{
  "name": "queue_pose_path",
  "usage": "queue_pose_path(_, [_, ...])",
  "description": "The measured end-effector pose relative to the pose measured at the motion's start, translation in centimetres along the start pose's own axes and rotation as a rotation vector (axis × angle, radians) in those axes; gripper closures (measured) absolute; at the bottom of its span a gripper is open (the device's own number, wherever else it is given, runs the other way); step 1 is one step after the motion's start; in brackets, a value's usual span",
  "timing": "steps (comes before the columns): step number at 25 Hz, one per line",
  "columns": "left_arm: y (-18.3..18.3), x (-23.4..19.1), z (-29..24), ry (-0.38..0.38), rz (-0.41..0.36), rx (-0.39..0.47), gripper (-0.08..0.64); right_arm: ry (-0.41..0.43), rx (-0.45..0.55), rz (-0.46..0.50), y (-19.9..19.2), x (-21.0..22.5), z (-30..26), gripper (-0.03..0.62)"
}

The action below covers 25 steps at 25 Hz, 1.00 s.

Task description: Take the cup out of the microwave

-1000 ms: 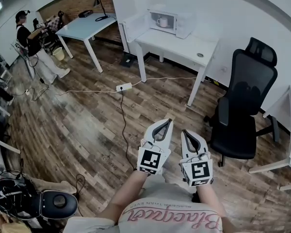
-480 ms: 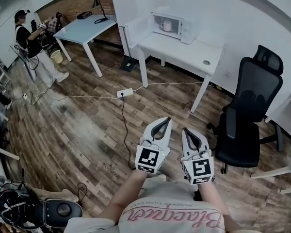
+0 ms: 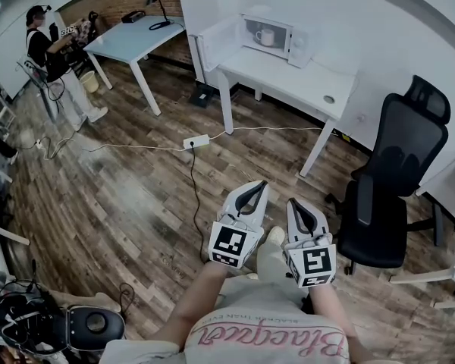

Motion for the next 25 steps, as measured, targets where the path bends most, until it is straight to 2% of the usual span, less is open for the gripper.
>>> queue_pose_path(8, [-0.3,-3.2,-2.9,0.015,-0.01,-0.017,0.555,0.013,0.028,-0.042,0.5,1.4,-4.4,0.583])
queue_pose_path(13, [-0.4,-4.9,-5.2,0.004,-0.028,-0.037,0.502,0.012,0.038,-0.034,0.9,2.6,-7.3,0.583])
queue_pose_path(20, [-0.3,-7.7,-9.0,0.027,-0.024,-0.008,0.505,0.016,0.029,-0.036,0.7,4.9,-11.2,0.583])
queue_pose_path(23, [-0.7,-9.2,-10.8,0.028,-0.002,-0.023,0.554,0.034,0.029,-0.041,1.1,5.9,-13.4,0.583])
queue_pose_path(25, [-0.7,-10.1,-12.0,0.023,0.005,-0.025,0.554,0.042,0.031,-0.044,1.4,6.5,-14.9,0.583])
Point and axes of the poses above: the fingertips, and each gripper's own axes: z backward along the fingers, x to its right, y out of its top, the point moved 2 cm from there along z, backward along the fingers, and after that the axes turned 13 degrees about -y, right-handed, at the moved point
